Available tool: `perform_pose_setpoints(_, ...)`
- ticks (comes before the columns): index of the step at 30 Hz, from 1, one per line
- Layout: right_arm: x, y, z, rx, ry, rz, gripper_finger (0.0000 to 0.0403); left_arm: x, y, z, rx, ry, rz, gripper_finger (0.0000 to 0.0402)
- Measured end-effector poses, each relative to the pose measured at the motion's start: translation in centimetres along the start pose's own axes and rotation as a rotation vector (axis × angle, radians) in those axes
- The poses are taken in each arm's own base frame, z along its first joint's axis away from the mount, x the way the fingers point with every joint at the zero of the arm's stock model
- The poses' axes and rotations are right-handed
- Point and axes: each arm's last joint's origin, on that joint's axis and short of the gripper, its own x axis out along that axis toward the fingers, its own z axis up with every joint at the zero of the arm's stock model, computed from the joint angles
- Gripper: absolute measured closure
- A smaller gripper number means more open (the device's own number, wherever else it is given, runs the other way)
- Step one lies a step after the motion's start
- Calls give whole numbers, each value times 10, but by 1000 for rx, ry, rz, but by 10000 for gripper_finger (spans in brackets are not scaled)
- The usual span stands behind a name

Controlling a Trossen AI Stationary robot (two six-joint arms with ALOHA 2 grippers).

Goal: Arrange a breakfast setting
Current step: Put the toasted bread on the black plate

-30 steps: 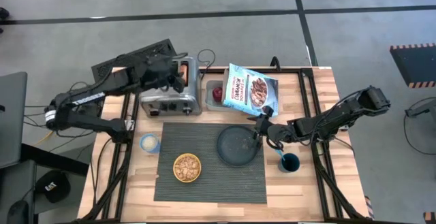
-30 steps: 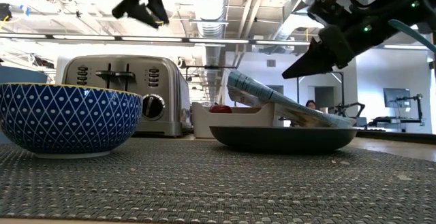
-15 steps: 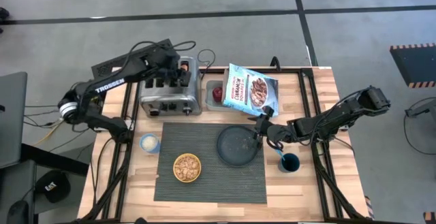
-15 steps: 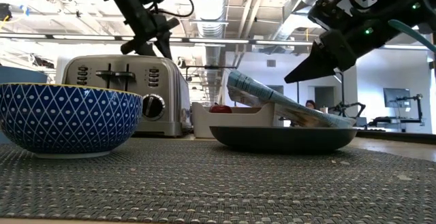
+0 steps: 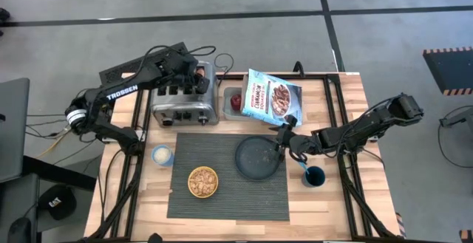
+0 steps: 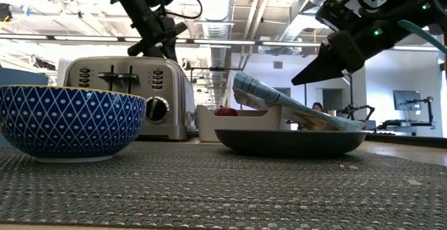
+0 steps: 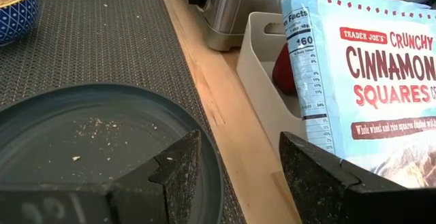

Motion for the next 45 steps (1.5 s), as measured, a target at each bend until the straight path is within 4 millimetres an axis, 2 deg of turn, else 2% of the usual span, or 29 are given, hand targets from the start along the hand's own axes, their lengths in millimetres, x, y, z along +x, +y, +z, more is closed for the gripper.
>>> perform_pose_setpoints(7, 0, 0, 0, 0, 0, 0, 175, -1, -7, 2, 34, -48, 2, 337)
perform_pose_setpoints(15, 0, 0, 0, 5, 0, 0, 175, -5, -10, 4, 45, -81, -11, 349)
perform_pose_setpoints(23, 0, 0, 0, 8, 0, 0, 175, -42, -12, 8, 67, -204, -72, 349)
perform_pose_setpoints(27, 0, 0, 0, 8, 0, 0, 175, -66, -22, 8, 130, -295, -150, 349)
perform_pose_setpoints(34, 0, 0, 0, 27, 0, 0, 175, -92, -63, -4, 363, -409, -337, 349)
perform_pose_setpoints(42, 0, 0, 0, 31, -3, 0, 175, -114, -122, -38, 596, -452, -565, 349)
perform_pose_setpoints(45, 0, 0, 1, 32, -4, 1, 175, -112, -142, -56, 662, -414, -618, 349)
